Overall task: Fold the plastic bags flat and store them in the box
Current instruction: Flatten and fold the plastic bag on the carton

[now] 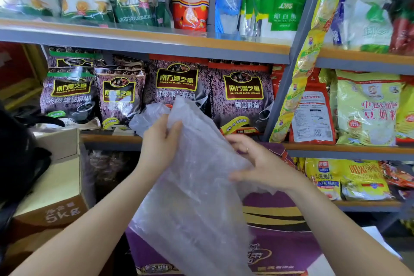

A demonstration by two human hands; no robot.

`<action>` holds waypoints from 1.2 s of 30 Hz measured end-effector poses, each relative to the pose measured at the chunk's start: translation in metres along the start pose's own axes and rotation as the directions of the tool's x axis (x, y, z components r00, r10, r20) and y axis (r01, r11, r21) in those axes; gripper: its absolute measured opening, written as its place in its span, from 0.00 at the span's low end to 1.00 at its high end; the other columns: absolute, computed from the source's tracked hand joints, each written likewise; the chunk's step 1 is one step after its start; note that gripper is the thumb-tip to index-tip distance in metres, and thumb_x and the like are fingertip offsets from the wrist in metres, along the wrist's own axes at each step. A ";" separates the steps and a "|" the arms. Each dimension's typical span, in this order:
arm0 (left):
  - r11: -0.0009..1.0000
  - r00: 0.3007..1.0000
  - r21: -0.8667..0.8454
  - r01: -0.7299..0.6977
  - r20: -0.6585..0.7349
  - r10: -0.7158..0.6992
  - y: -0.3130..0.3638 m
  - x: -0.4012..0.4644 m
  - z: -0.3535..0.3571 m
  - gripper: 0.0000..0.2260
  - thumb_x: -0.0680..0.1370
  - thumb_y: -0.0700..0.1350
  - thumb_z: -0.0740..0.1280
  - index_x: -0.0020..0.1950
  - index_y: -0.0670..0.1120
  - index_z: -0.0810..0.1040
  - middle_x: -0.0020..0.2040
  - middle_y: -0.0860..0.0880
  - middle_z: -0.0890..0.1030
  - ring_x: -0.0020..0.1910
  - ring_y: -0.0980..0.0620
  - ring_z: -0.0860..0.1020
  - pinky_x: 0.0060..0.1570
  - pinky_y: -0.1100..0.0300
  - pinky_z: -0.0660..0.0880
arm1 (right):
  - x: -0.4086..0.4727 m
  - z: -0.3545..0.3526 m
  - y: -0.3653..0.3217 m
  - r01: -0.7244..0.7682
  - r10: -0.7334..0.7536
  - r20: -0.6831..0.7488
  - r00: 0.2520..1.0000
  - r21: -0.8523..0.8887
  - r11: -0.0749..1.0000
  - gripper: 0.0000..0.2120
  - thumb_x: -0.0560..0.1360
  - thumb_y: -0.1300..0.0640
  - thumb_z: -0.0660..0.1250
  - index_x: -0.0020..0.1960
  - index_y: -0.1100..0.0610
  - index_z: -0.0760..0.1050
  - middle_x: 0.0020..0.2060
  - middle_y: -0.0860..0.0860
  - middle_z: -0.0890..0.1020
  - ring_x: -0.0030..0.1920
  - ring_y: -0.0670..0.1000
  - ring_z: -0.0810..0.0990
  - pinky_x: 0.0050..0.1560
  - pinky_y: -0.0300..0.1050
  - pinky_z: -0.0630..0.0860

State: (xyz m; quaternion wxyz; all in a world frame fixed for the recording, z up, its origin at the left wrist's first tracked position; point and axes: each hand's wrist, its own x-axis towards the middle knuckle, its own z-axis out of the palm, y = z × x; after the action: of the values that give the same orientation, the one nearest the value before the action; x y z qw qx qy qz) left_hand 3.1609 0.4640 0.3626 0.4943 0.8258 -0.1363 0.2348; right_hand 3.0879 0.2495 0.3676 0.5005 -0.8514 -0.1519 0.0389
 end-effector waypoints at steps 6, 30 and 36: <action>0.979 0.982 -0.084 0.187 -0.009 -0.189 -0.035 0.003 -0.001 0.14 0.79 0.46 0.60 0.40 0.35 0.68 0.30 0.44 0.69 0.31 0.47 0.67 0.32 0.54 0.62 | 0.004 -0.007 0.009 -0.027 -0.028 -0.139 0.990 -0.379 0.925 0.13 0.75 0.59 0.66 0.52 0.48 0.63 0.44 0.38 0.75 0.42 0.34 0.75 0.44 0.39 0.71; 0.902 0.969 -0.428 -0.062 0.191 0.157 -0.016 -0.013 -0.027 0.06 0.72 0.51 0.67 0.46 0.55 0.72 0.42 0.64 0.78 0.42 0.66 0.74 0.44 0.72 0.69 | 0.052 0.067 -0.047 0.183 -0.378 -0.351 0.857 -0.478 0.859 0.03 0.73 0.54 0.62 0.42 0.53 0.70 0.33 0.38 0.70 0.37 0.36 0.70 0.40 0.30 0.65; 0.946 0.980 -0.311 -0.098 0.136 0.146 -0.018 -0.007 -0.025 0.14 0.74 0.51 0.61 0.35 0.41 0.68 0.30 0.48 0.67 0.30 0.58 0.64 0.31 0.62 0.61 | 0.054 0.070 -0.044 0.093 -0.265 -0.319 0.910 -0.465 0.880 0.14 0.69 0.48 0.72 0.50 0.53 0.74 0.37 0.42 0.77 0.40 0.46 0.75 0.42 0.39 0.68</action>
State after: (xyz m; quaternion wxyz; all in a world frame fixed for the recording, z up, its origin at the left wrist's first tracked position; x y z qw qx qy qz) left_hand 3.1568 0.4945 0.3557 0.5871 0.7463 -0.2600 0.1756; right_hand 3.1147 0.3441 0.3754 0.3163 -0.9156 -0.1384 -0.2062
